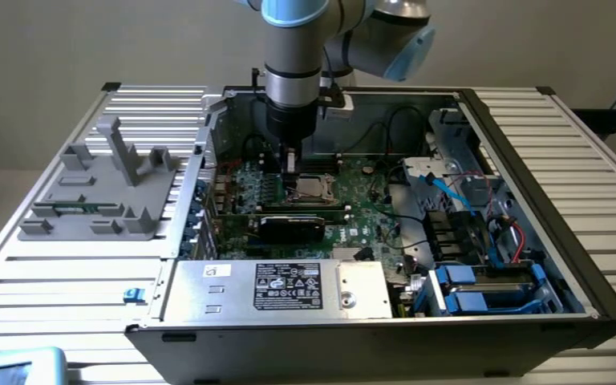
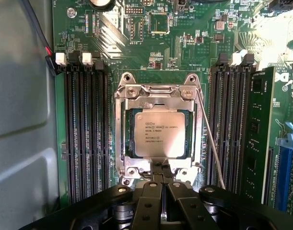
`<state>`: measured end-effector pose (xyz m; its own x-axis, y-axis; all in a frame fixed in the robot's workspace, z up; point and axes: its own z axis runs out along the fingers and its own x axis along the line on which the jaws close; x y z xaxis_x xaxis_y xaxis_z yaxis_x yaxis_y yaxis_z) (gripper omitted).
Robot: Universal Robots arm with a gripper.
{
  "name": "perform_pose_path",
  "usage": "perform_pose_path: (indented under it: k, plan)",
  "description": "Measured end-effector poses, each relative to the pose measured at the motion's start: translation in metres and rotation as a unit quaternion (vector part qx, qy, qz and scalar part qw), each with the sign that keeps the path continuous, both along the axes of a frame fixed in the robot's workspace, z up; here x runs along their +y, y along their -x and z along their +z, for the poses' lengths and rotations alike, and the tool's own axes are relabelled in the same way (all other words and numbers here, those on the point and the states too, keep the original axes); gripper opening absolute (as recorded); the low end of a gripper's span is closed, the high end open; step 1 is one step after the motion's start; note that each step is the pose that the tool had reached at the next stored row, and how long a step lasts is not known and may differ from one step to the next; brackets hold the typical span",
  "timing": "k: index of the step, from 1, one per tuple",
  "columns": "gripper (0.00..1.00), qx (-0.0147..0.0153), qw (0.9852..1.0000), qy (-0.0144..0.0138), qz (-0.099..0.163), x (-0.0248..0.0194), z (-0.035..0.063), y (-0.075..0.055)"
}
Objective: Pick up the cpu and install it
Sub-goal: 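Close the cpu cover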
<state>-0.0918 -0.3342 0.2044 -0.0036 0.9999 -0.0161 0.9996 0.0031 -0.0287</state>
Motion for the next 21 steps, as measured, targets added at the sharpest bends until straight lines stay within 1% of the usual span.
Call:
perform_pose_path:
  k: [21]
  plan:
    - [0.11,0.0000,1.0000,0.0000,0.000,0.0000,-0.0001,0.0001]
